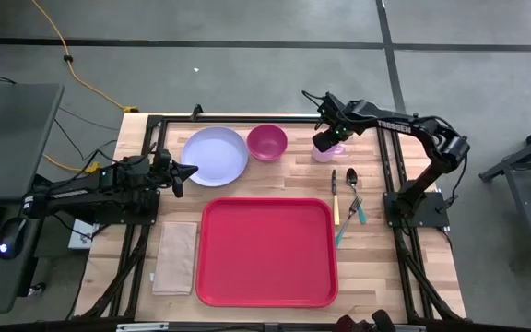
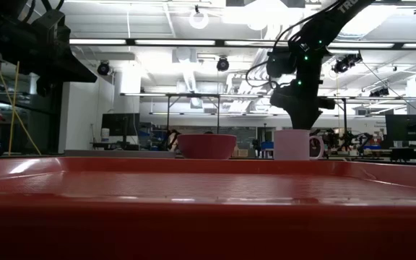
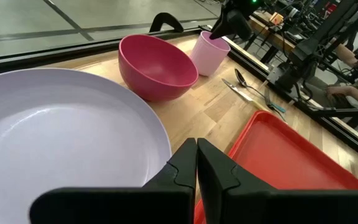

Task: Set up tray
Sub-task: Put the pink mug on the red serving tray

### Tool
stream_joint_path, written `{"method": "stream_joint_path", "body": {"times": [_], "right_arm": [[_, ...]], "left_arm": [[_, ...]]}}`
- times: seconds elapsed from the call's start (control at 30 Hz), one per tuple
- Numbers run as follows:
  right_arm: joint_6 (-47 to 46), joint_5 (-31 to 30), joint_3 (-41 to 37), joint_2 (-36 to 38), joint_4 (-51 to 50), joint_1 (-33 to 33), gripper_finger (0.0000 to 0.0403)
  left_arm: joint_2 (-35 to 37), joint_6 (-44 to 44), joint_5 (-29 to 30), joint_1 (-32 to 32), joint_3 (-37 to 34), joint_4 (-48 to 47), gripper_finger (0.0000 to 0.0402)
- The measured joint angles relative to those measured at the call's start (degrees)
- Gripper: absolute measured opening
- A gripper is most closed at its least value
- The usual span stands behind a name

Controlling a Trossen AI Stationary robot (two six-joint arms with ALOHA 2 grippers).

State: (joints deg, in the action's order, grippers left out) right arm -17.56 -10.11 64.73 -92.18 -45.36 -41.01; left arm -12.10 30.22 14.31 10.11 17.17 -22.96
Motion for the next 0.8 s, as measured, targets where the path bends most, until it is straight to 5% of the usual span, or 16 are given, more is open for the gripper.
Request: {"method": "stream_joint_path", "body": {"times": [0.8], "right_arm": [[-0.26, -0.42, 0.00, 0.00, -0.01, 0.02, 0.0013]], "left_arm": [[0.00, 0.04, -0.04, 0.00, 0.00, -0.77, 0.0044]]}}
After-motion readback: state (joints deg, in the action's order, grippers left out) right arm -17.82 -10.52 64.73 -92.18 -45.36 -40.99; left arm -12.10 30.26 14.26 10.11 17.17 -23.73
